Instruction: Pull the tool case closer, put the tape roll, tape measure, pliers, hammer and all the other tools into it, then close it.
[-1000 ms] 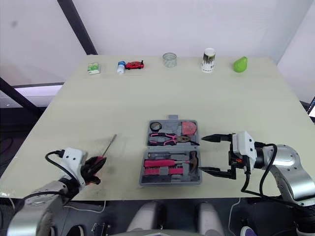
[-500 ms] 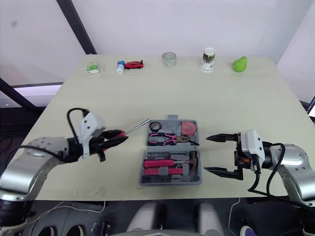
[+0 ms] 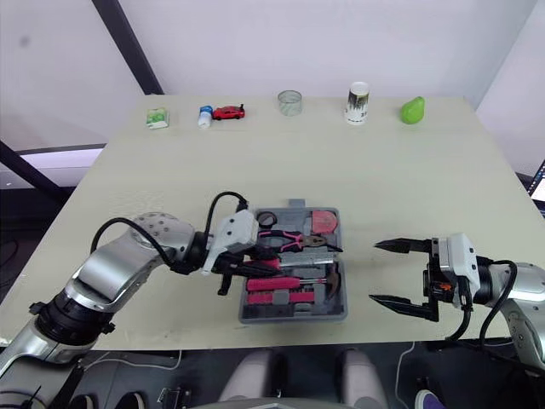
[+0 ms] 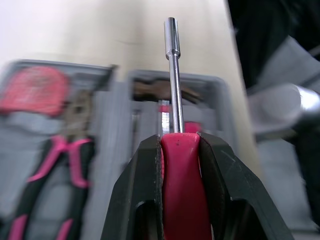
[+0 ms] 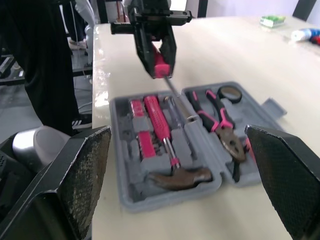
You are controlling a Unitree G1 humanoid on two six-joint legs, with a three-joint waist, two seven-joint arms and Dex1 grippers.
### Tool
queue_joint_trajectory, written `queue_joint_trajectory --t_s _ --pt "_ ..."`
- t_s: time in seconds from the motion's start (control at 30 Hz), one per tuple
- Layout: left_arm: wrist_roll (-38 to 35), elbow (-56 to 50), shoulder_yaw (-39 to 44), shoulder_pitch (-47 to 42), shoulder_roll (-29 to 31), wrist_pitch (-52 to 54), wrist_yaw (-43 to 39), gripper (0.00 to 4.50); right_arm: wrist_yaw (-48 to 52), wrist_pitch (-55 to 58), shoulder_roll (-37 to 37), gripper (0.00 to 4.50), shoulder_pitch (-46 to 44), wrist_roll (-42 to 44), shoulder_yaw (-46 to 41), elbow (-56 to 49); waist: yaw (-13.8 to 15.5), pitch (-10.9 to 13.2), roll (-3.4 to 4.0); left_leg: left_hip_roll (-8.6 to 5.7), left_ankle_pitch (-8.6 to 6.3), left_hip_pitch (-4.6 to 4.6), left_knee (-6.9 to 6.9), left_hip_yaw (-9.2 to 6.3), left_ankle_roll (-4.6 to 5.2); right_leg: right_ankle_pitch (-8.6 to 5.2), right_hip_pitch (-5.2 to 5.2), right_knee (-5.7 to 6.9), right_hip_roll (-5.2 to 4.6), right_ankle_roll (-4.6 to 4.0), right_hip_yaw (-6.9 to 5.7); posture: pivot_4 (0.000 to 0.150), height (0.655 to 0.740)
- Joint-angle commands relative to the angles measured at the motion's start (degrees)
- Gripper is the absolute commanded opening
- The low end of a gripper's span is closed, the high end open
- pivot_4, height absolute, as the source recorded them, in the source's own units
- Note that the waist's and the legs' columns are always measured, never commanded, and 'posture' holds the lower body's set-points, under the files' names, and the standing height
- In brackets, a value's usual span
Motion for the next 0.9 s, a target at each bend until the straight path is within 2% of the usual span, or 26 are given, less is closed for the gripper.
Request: queue_joint_trajectory --t_s 0.03,0.27,0.57,0.9 --pt "2.6 -2.2 -4.6 -2.2 -0.9 3.3 0.1 0.58 -0.4 -1.2 0.0 4.5 0.8 0.0 -1.1 -2.4 0.1 0.0 0.0 0.0 0.0 0.0 0.0 -0.01 0.0 0.0 0.0 0.0 0.0 0.0 0.0 0.15 0.74" --pt "3.2 -6.6 -9.4 -2.8 -1.3 12.9 2.4 0.58 -1.0 -1.0 -0.2 4.5 1.5 0.0 -1.8 -3.2 0.2 0.0 -0.01 0.01 0.0 -0.01 0.02 0.01 0.0 0.0 0.0 0.0 -0.01 0.01 0.03 0.15 0.74" --pt "4.7 -5.9 -12.8 -3.4 -4.4 17.2 6.2 0.58 1.6 -1.4 -1.6 4.5 1.7 -0.9 -1.3 -0.7 0.3 0.0 -0.01 -0.01 0.0 -0.02 0.05 0.01 0.0 0.0 0.01 0.0 -0.02 0.02 0.02 0.15 0.74" --pt "5.4 -3.6 -14.8 -4.5 -6.4 16.6 6.6 0.58 3.2 -2.4 -2.6 4.5 1.7 -1.8 -1.4 0.7 0.2 0.0 -0.01 -0.01 0.0 -0.01 0.06 0.01 0.0 0.0 0.01 0.01 -0.02 0.01 0.03 0.15 0.74"
